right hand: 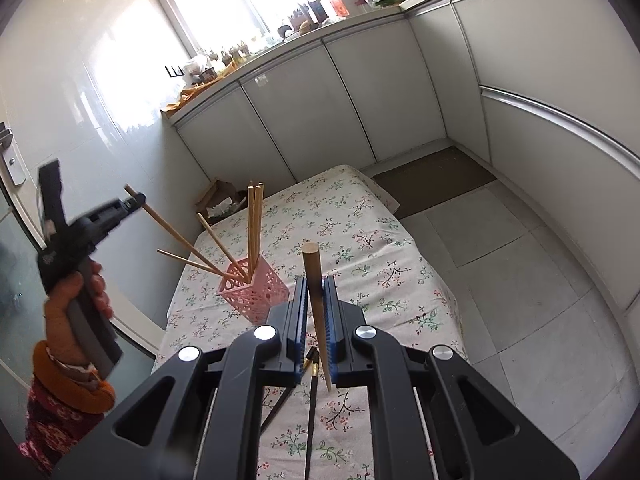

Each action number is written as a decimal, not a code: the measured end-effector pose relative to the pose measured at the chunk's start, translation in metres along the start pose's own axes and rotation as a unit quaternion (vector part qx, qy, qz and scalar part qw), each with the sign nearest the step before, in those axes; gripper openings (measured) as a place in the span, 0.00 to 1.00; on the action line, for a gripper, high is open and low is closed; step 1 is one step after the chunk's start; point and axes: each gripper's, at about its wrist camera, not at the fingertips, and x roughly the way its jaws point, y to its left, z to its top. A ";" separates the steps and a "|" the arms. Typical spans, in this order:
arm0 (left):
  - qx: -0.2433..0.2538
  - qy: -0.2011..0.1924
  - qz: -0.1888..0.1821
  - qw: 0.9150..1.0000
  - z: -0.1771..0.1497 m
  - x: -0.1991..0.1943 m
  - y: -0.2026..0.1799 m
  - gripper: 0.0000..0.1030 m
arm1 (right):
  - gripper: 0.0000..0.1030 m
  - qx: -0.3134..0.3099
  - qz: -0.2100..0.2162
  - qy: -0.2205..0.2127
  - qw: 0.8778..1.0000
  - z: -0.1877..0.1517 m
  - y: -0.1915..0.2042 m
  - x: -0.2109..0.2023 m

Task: Organize utensils
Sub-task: 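Open the left tool over the pink holder while the right tool lowers and releases its chopstick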

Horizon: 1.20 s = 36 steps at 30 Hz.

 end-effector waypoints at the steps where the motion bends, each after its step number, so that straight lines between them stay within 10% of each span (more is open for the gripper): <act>1: -0.001 0.009 -0.001 1.000 -0.005 0.003 0.001 0.09 | 0.08 -0.001 0.002 0.000 1.000 0.001 0.003 0.001; 4: -0.031 0.009 0.001 0.999 -0.014 0.000 0.014 0.44 | 0.08 -0.009 0.006 -0.005 1.000 0.005 0.011 -0.001; 11: -0.085 -0.034 -0.021 0.996 -0.021 -0.045 0.036 0.49 | 0.08 -0.038 0.022 -0.028 0.999 0.021 0.043 -0.005; 15: -0.115 -0.039 -0.001 0.993 -0.043 -0.066 0.052 0.72 | 0.08 -0.036 0.035 -0.030 0.998 0.033 0.055 -0.004; 24: -0.176 0.057 0.044 0.982 -0.114 -0.045 0.100 0.72 | 0.08 -0.072 0.075 -0.052 0.993 0.068 0.115 -0.010; 36: -0.208 0.018 0.033 0.977 -0.105 -0.069 0.126 0.72 | 0.08 -0.107 0.086 -0.103 0.985 0.095 0.184 0.024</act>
